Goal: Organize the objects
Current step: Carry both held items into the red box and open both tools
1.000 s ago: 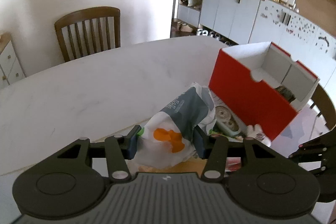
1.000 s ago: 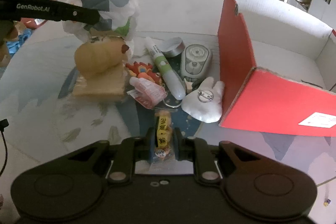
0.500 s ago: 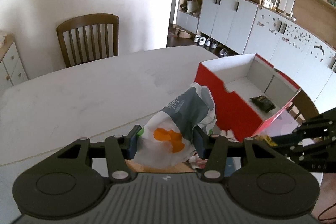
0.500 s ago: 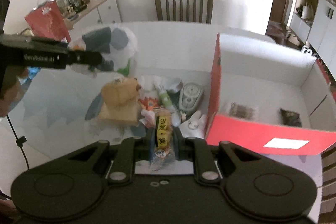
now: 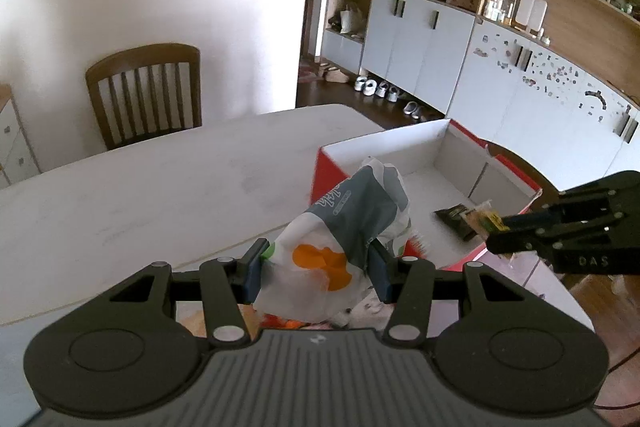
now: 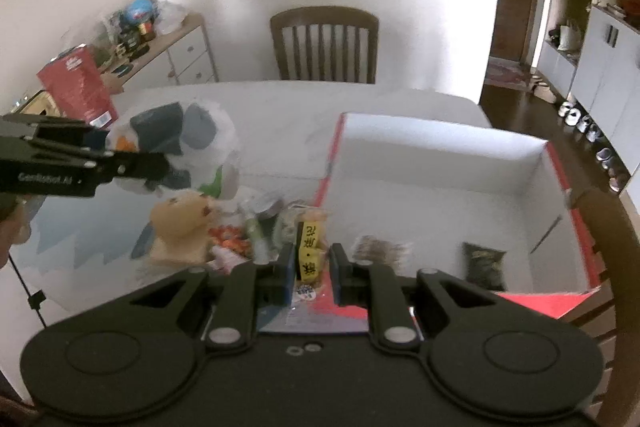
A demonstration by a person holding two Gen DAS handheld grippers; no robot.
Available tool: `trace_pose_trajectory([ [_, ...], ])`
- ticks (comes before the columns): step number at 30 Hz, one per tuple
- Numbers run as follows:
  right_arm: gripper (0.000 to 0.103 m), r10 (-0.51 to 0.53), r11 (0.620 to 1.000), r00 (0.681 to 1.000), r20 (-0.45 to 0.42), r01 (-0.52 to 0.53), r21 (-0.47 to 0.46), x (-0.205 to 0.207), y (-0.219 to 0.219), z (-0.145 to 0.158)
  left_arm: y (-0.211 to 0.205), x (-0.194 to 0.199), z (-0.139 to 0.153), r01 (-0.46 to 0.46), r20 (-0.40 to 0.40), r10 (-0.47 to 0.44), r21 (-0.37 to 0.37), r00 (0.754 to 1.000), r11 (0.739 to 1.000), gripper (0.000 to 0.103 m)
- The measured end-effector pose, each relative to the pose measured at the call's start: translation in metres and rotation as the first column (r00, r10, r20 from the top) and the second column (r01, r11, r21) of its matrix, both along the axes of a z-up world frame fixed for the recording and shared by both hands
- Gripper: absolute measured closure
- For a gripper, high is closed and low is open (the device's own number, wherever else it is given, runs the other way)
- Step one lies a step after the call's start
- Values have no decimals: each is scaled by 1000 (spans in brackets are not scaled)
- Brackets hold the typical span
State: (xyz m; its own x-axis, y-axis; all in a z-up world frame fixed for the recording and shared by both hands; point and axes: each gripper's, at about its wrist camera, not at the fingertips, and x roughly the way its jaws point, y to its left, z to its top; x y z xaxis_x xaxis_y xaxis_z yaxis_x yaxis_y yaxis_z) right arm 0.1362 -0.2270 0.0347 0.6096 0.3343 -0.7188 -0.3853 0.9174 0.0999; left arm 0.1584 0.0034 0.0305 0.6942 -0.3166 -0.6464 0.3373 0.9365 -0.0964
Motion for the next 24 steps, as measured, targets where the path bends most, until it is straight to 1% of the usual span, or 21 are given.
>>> trace_pose_trajectory([
  [7, 86, -35, 999, 999, 17, 35, -14, 20, -43, -2, -52, 18, 2, 31, 9, -31, 18, 999, 999, 52],
  [15, 86, -73, 997, 997, 7, 73, -38, 47, -81, -14, -106, 45, -9, 43, -16, -43, 39, 999, 998, 52],
  [19, 86, -102, 994, 995, -13, 101, -45, 63, -96, -24, -130, 63, -20, 44, -35, -41, 73, 999, 996, 52],
  [24, 86, -124, 990, 992, -27, 121, -76, 80, -109, -40, -155, 85, -39, 51, -50, -44, 135, 998, 990, 52],
])
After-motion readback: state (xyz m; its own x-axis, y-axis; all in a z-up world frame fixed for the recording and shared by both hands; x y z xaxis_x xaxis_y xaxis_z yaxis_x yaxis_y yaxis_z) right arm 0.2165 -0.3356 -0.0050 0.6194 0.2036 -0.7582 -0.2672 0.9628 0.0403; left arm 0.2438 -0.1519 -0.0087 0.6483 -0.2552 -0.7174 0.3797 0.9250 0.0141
